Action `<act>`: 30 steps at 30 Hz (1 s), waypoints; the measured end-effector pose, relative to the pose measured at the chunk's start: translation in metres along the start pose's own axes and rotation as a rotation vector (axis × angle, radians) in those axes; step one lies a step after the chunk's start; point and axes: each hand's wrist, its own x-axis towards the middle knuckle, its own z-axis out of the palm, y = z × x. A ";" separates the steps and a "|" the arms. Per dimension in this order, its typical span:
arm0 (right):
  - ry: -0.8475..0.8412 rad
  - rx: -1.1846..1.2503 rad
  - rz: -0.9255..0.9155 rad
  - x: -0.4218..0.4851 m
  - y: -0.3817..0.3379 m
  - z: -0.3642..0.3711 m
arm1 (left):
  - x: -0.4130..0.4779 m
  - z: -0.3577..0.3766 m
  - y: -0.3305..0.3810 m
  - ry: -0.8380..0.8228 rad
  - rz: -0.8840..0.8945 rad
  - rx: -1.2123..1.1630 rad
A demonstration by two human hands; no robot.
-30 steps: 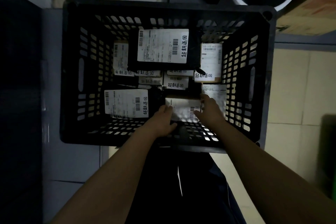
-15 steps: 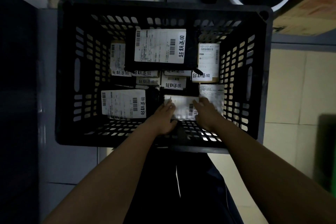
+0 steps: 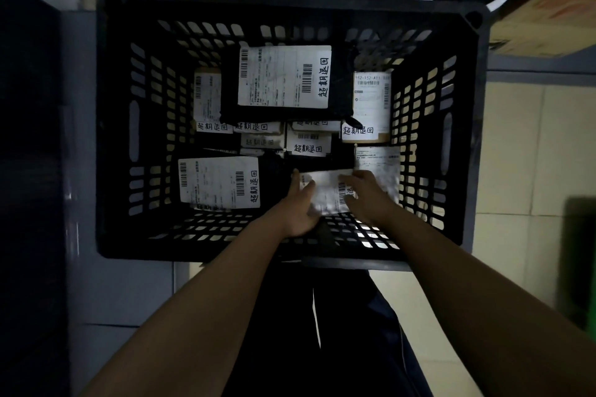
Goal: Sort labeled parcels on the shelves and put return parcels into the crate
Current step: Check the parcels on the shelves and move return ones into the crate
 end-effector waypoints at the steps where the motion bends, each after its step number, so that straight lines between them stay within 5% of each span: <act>1: -0.024 -0.012 0.001 0.001 0.000 0.002 | 0.001 -0.001 -0.001 0.000 -0.006 0.010; 14: -0.042 -0.084 -0.004 -0.016 -0.005 -0.008 | 0.012 -0.003 -0.010 0.091 0.069 0.310; 21: 0.145 -0.248 -0.144 -0.074 -0.046 -0.053 | -0.065 -0.013 0.026 0.425 0.159 0.414; 30: 0.156 -0.637 -0.679 -0.171 -0.159 -0.094 | -0.219 -0.013 0.067 0.958 0.176 0.471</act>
